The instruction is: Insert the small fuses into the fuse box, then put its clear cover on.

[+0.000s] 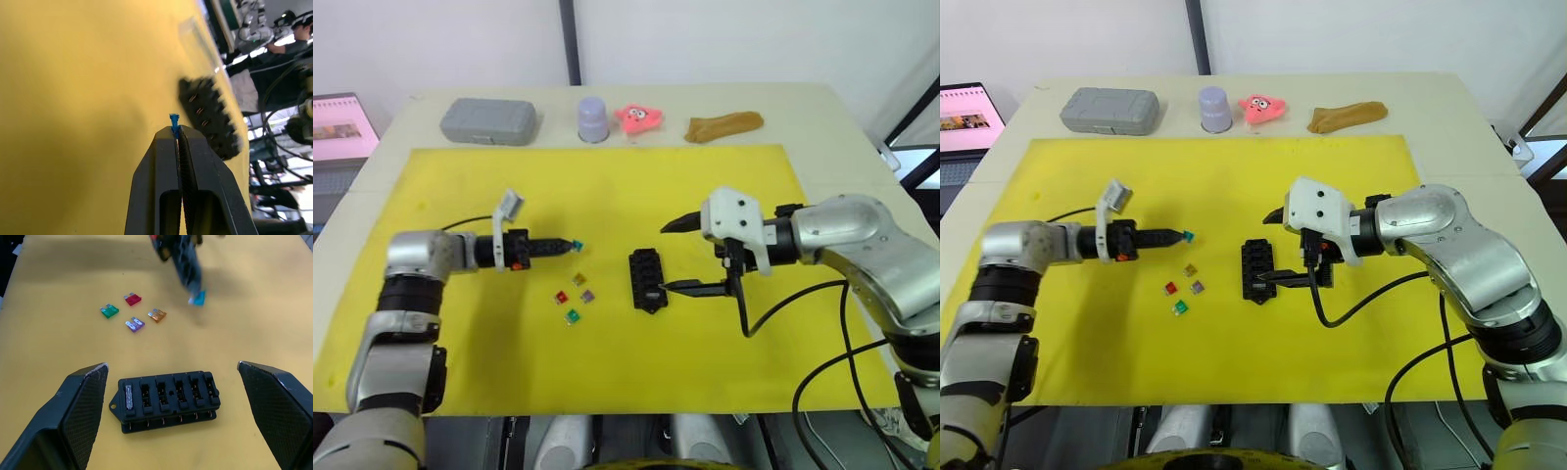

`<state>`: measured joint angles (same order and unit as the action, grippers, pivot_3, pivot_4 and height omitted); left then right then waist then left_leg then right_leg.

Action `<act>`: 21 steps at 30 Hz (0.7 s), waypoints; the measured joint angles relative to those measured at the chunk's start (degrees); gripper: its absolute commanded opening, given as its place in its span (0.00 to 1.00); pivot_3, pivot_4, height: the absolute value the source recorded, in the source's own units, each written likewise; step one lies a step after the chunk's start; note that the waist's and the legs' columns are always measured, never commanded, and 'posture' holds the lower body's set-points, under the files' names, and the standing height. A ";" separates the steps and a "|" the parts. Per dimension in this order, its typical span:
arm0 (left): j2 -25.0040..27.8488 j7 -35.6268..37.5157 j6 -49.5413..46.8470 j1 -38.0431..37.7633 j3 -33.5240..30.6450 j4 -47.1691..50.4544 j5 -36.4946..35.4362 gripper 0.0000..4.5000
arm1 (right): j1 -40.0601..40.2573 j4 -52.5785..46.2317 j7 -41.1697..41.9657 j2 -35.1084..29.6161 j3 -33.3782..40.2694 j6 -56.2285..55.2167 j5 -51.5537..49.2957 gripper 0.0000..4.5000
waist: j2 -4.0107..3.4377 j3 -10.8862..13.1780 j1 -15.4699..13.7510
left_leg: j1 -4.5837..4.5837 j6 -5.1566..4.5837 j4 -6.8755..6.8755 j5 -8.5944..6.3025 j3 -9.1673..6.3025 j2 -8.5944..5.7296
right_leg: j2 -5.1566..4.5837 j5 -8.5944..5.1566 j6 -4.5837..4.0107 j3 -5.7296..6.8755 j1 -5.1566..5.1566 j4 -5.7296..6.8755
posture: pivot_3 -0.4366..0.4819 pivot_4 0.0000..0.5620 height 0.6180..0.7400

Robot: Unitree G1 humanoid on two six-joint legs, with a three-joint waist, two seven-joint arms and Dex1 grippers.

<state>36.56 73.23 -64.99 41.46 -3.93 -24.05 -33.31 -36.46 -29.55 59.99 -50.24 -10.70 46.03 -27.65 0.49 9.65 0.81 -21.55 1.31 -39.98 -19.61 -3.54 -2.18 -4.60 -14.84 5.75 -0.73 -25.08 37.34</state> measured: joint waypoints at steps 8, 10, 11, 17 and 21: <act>0.72 -3.64 -6.19 -1.28 -6.52 28.12 -14.06 0.01 | -8.21 5.75 -2.80 4.38 5.90 18.42 -13.46 1.00 | 0.00 0.01 -0.20 | -0.09 0.03 -0.02 0.01 -0.01 -0.03 | -0.17 0.00 0.00 -0.11 -0.02 -0.08 | 0.48 0.27 1.00; 0.69 -4.47 -6.45 -1.64 -6.42 32.44 -16.40 0.01 | -10.64 6.90 -3.29 4.51 8.71 23.30 -17.68 1.00 | 0.00 0.01 -0.14 | -0.08 0.03 0.01 0.01 -0.01 -0.03 | -0.15 0.00 0.00 -0.11 -0.01 -0.09 | 0.48 0.27 1.00; 0.70 -4.89 -6.39 -1.99 -6.35 33.92 -17.07 0.01 | -11.55 7.47 -3.50 4.69 9.69 25.32 -19.53 1.00 | 0.00 0.01 -0.13 | -0.07 0.03 0.01 0.01 -0.01 -0.03 | -0.15 0.00 0.00 -0.11 -0.01 -0.09 | 0.48 0.27 1.00; 0.65 -6.76 -4.81 -2.41 -4.57 36.93 -19.12 0.00 | -15.33 9.82 -7.06 8.30 13.81 35.65 -28.98 0.70 | 0.00 0.02 -0.05 | -0.05 0.03 0.04 0.01 0.00 -0.01 | -0.11 0.00 0.00 -0.11 -0.02 -0.09 | 0.48 0.27 1.00; 0.64 -7.02 -3.05 -2.41 -3.17 36.96 -19.25 0.00 | -15.84 10.24 -10.59 11.18 14.44 39.06 -32.23 0.60 | 0.00 0.02 -0.07 | -0.06 0.03 0.03 0.01 0.03 -0.03 | -0.11 0.00 0.00 -0.12 -0.02 -0.09 | 0.48 0.27 1.00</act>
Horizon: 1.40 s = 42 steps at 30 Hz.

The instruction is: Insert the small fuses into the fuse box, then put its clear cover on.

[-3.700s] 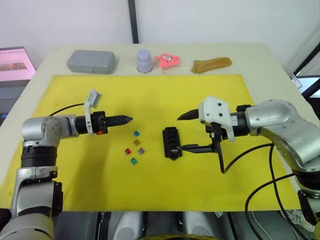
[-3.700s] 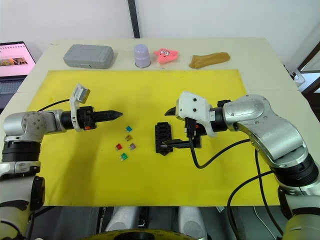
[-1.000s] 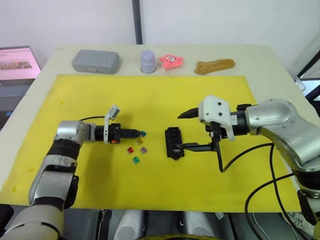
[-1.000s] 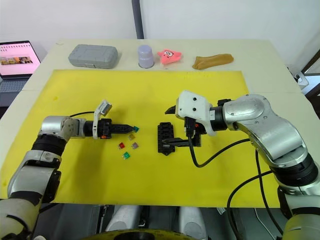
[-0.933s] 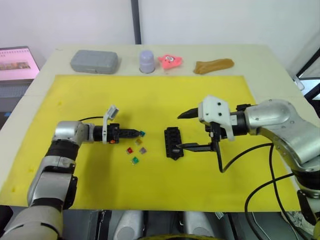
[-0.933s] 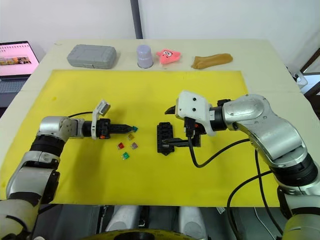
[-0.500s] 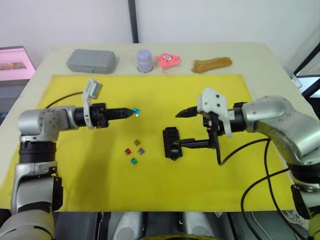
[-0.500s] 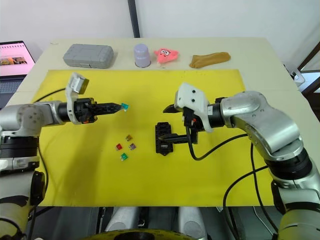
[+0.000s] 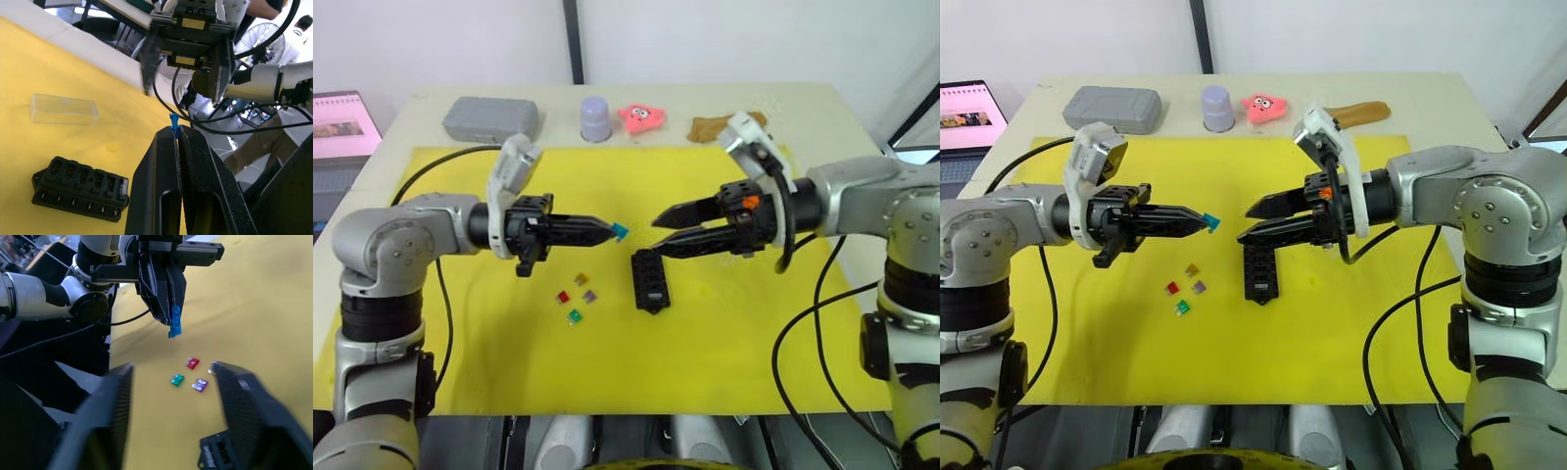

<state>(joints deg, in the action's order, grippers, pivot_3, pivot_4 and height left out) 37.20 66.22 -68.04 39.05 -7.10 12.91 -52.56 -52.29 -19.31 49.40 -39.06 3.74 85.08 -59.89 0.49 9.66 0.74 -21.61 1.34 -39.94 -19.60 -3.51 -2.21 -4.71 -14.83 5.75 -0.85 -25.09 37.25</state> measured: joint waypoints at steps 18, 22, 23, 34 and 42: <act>0.01 -0.17 3.87 0.31 3.81 0.21 -0.93 0.00 | -1.20 1.41 -10.97 6.24 1.77 4.53 -6.81 0.33 | -0.01 0.00 0.08 | 0.00 0.00 0.00 0.00 0.01 0.00 | 0.08 0.00 0.00 0.01 -0.02 0.01 | 0.48 0.27 1.00; 0.30 -0.17 4.00 0.31 3.82 0.20 -0.94 0.00 | -1.20 1.41 -11.45 6.24 1.76 4.53 -7.37 0.33 | -0.01 0.00 0.10 | 0.00 -0.01 0.01 0.00 0.01 0.00 | 0.10 0.00 0.00 0.02 -0.02 0.01 | 0.48 0.27 1.00; 0.43 -0.17 4.03 0.31 3.82 0.20 -0.94 0.00 | -1.20 1.41 -11.51 6.23 1.76 4.53 -7.44 0.33 | -0.01 0.00 0.11 | 0.00 -0.01 0.01 0.00 0.01 0.00 | 0.10 0.00 0.00 0.02 -0.02 0.01 | 0.48 0.27 1.00; 0.64 -0.24 4.76 0.04 3.88 0.45 -1.74 0.00 | -1.14 1.41 -12.18 5.41 1.72 4.48 -7.98 0.01 | -0.01 0.00 0.10 | 0.00 -0.01 0.01 0.00 0.01 0.01 | 0.11 0.00 0.00 0.03 -0.02 0.01 | 0.48 0.27 1.00; 2.08 -0.30 6.73 -0.20 5.36 1.00 -0.45 0.14 | -1.11 0.30 -12.01 4.26 -0.05 3.07 -7.13 0.00 | -0.01 0.01 0.07 | 0.00 -0.01 0.01 0.00 0.01 0.01 | 0.11 0.00 0.00 0.03 -0.02 0.01 | 0.48 0.27 1.00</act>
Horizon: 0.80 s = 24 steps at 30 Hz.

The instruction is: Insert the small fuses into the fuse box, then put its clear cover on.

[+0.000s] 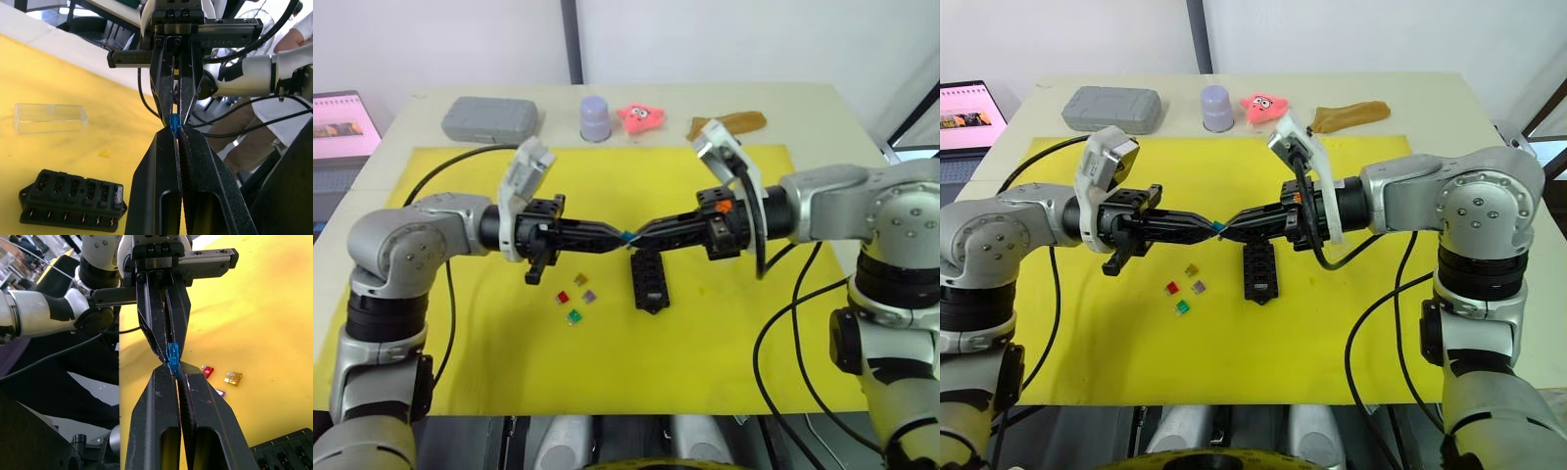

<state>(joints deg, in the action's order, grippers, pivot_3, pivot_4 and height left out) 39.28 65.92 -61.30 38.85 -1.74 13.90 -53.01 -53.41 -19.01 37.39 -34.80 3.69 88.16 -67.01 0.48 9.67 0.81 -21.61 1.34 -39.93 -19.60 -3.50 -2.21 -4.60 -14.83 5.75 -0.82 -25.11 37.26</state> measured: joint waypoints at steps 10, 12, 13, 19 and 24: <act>5.29 1.84 20.66 -8.22 12.96 2.13 20.37 0.99 | 5.95 -9.99 15.12 -17.52 -21.28 -25.92 24.00 0.00 | 0.02 0.02 -0.05 | 0.00 -0.01 0.04 0.00 0.09 -0.03 | 0.04 0.00 0.00 0.02 0.00 -0.09 | 0.48 0.27 1.00; 3.82 1.68 24.46 -9.43 14.53 1.86 23.06 0.99 | 6.09 -9.85 17.58 -18.05 -23.53 -30.33 28.08 0.00 | 0.01 0.02 -0.08 | 0.01 -0.01 0.04 -0.01 0.09 -0.02 | 0.04 0.00 0.00 0.02 0.01 -0.08 | 0.48 0.27 1.00; 2.50 1.32 26.53 -9.93 15.21 1.47 24.64 0.99 | 6.09 -9.65 18.71 -18.10 -24.86 -32.35 30.22 0.00 | 0.02 0.02 -0.10 | -0.01 -0.01 0.03 -0.01 0.08 -0.01 | 0.04 0.00 0.00 0.02 0.01 -0.09 | 0.48 0.27 1.00; -1.49 -0.81 33.68 -11.31 19.42 -1.30 32.05 0.99 | 6.22 -8.22 23.24 -18.12 -30.16 -38.92 38.93 0.00 | 0.02 0.03 -0.20 | -0.04 -0.01 0.01 -0.01 0.07 -0.02 | 0.03 0.00 0.00 0.03 -0.01 -0.09 | 0.48 0.27 1.00; -2.16 -1.48 34.03 -11.20 19.54 -1.83 34.49 0.99 | 6.87 -7.13 25.31 -18.02 -31.77 -41.70 44.02 0.00 | 0.02 0.03 -0.17 | -0.03 -0.02 0.01 -0.01 0.06 -0.01 | 0.04 0.00 0.00 0.03 0.00 -0.09 | 0.48 0.27 1.00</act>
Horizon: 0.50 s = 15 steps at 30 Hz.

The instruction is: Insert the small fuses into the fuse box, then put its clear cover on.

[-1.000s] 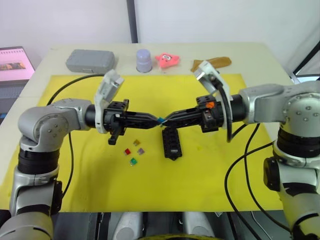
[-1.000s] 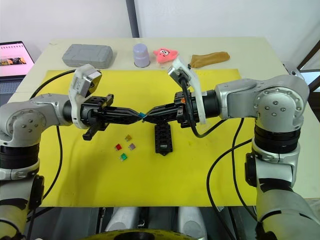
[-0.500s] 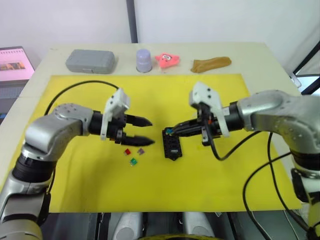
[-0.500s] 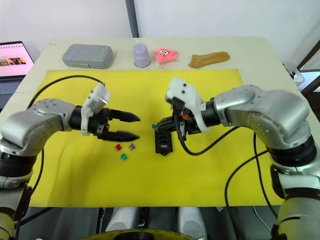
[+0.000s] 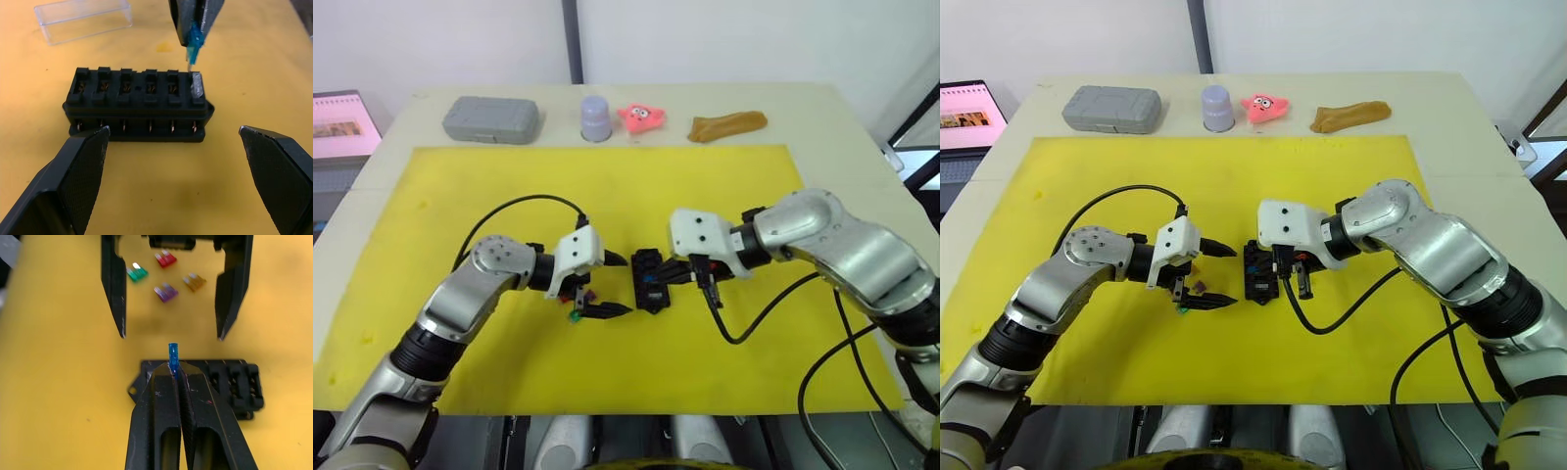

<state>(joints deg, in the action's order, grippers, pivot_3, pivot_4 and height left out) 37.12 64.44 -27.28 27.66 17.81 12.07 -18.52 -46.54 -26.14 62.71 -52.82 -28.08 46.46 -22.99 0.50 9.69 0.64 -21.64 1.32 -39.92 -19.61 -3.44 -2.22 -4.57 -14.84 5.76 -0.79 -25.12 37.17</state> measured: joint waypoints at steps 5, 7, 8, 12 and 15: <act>-1.32 -0.88 0.09 -0.10 1.40 -0.92 2.09 0.99 | 1.02 0.71 1.12 0.33 -0.91 -1.04 3.55 0.00 | 0.00 0.00 -0.02 | -0.01 0.00 -0.01 0.00 0.00 -0.01 | -0.01 0.00 0.00 0.00 0.00 0.00 | 0.48 0.27 1.00; -1.36 -0.91 0.11 -0.10 1.63 -0.93 2.66 0.99 | 1.18 0.72 1.44 0.48 -0.91 -1.32 4.37 0.00 | 0.00 0.00 -0.01 | 0.00 0.00 -0.01 0.00 0.00 -0.01 | 0.00 0.00 0.00 0.00 0.00 0.01 | 0.48 0.27 1.00; -1.40 -0.91 0.13 -0.10 1.65 -0.94 3.03 0.99 | 1.44 0.72 1.71 0.55 -0.91 -1.35 4.74 0.00 | 0.00 0.00 -0.01 | 0.00 0.00 -0.01 0.00 0.00 0.00 | 0.00 0.00 0.00 0.01 0.00 0.01 | 0.48 0.27 1.00; -1.72 -0.93 0.27 -0.11 1.71 -1.14 4.04 0.99 | 1.90 0.72 2.23 1.21 -0.91 -1.36 5.97 0.00 | 0.00 0.00 -0.01 | 0.00 0.01 -0.01 0.00 -0.01 0.00 | 0.00 0.00 0.00 0.01 0.00 0.01 | 0.48 0.27 1.00; -2.27 -0.98 0.27 -0.10 1.75 -1.30 4.39 0.99 | 2.20 0.72 2.49 1.80 -0.91 -1.34 6.52 0.00 | 0.00 0.00 -0.02 | 0.00 0.01 -0.01 0.00 -0.01 0.00 | 0.00 0.00 0.00 0.01 0.00 0.01 | 0.48 0.27 1.00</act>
<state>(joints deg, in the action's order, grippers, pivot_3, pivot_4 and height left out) 34.85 63.46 -27.00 27.56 19.55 10.77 -14.13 -44.34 -25.42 65.20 -51.02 -28.99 45.12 -16.48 0.50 9.69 0.62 -21.64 1.32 -39.93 -19.61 -3.45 -2.22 -4.57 -14.84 5.76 -0.77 -25.11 37.18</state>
